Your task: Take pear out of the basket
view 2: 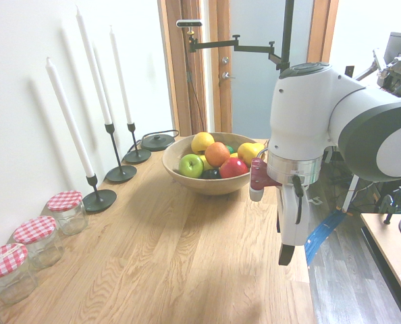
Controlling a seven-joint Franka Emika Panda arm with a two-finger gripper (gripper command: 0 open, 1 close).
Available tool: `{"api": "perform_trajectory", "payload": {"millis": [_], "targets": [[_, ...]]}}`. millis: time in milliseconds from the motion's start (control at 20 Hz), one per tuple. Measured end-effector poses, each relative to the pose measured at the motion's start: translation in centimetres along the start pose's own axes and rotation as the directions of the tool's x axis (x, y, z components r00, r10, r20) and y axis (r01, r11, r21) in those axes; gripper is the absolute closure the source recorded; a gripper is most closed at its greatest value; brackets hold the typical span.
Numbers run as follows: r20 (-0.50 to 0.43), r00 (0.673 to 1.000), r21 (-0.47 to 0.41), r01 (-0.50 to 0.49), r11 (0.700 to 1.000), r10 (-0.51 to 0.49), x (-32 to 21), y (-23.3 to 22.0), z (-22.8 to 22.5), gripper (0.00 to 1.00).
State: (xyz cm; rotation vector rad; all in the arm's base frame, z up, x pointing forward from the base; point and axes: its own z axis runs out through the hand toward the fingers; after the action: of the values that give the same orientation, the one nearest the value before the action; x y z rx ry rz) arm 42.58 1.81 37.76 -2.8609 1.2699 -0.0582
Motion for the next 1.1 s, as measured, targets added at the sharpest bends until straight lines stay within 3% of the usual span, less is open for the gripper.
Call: {"api": "perform_trajectory", "payload": {"millis": [200, 550, 850, 1100], "targets": [[-0.014, 1.0, 0.0, 0.007, 1.0, -0.007, 0.4, -0.3, -0.5, 0.0], [-0.049, 0.998, 0.041, -0.043, 0.998, 0.045, 5.2, -0.3, -6.2, 0.0], [-0.084, 0.988, 0.053, -0.122, 0.991, 0.126, 13.1, 3.3, -10.8, 0.0], [-0.129, 0.958, 0.059, -0.251, 0.966, 0.257, 20.4, 8.2, -13.0, 0.0]]}}
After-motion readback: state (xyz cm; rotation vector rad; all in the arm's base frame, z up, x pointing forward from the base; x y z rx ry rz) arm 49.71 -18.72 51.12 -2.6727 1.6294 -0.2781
